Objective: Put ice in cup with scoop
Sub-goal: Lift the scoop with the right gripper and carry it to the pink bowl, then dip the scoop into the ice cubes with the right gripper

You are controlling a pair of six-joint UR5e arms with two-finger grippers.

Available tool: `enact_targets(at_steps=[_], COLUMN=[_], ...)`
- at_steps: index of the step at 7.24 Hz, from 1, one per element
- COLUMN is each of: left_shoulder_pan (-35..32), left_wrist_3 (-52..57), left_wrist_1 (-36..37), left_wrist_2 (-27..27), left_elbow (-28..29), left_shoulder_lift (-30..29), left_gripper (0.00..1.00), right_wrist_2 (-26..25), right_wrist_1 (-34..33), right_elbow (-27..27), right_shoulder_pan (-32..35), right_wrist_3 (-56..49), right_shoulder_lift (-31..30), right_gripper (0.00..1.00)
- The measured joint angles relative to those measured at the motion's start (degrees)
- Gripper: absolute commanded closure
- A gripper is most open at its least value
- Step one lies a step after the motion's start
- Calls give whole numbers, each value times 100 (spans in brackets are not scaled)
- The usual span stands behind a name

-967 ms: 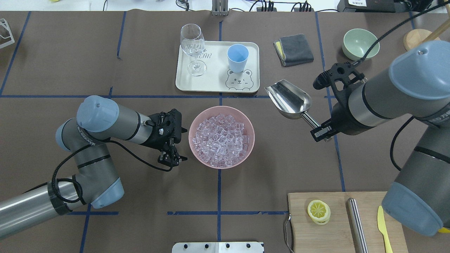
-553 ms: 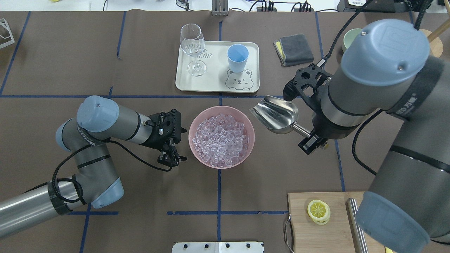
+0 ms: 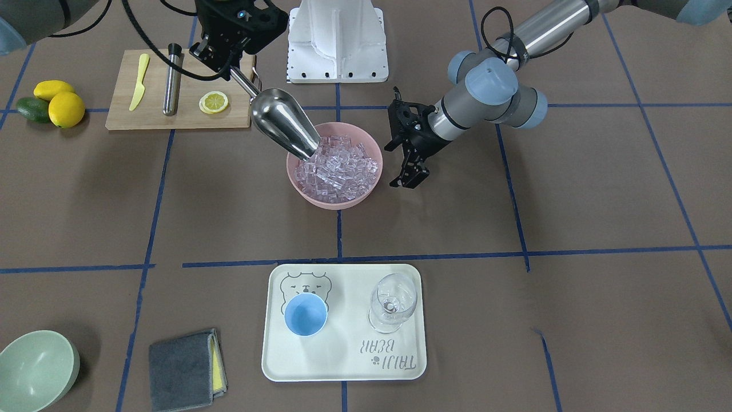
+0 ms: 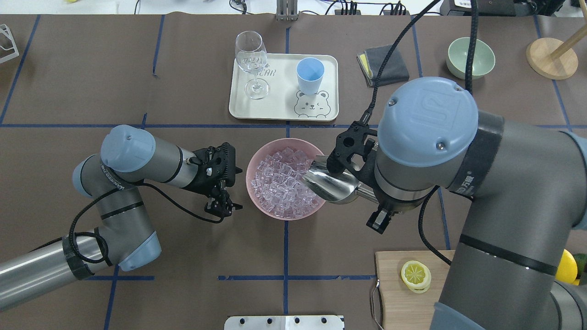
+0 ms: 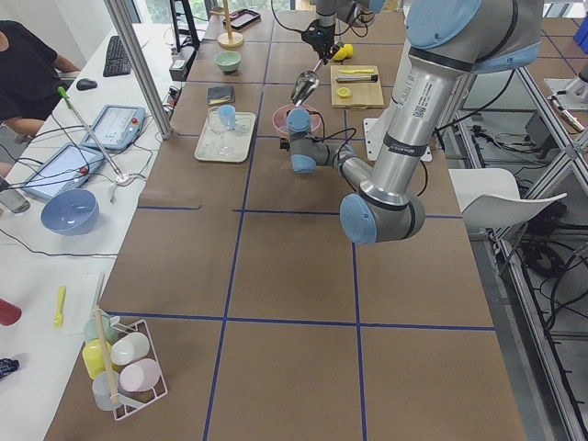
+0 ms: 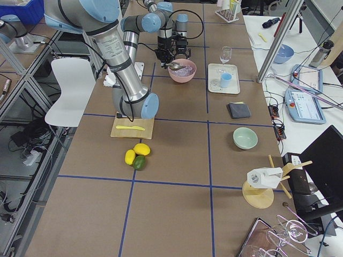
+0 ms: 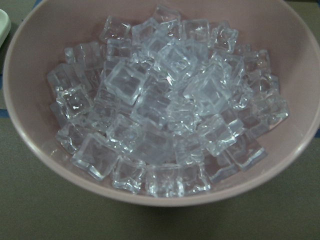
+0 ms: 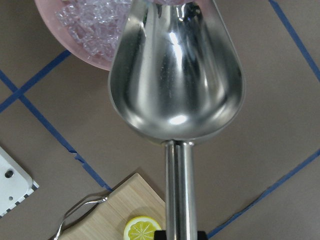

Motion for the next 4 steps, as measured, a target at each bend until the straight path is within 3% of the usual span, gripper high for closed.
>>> enact_targets(at_steps=[2, 4], left_shoulder_pan=[-1, 4], left_wrist_3=[-2, -8], left_wrist_1=[0, 0], left_wrist_2=[0, 2], left_elbow=[18, 24], left_shoulder_lift=[5, 2], left_gripper=[0, 0], right_wrist_2=[-82, -190], right_wrist_1=[-496, -1432], right_elbow=[-405, -785], right_shoulder_pan=[-101, -108], right_wrist_3=[-290, -543], right_shoulder_lift=[478, 1121], right_gripper=[100, 100])
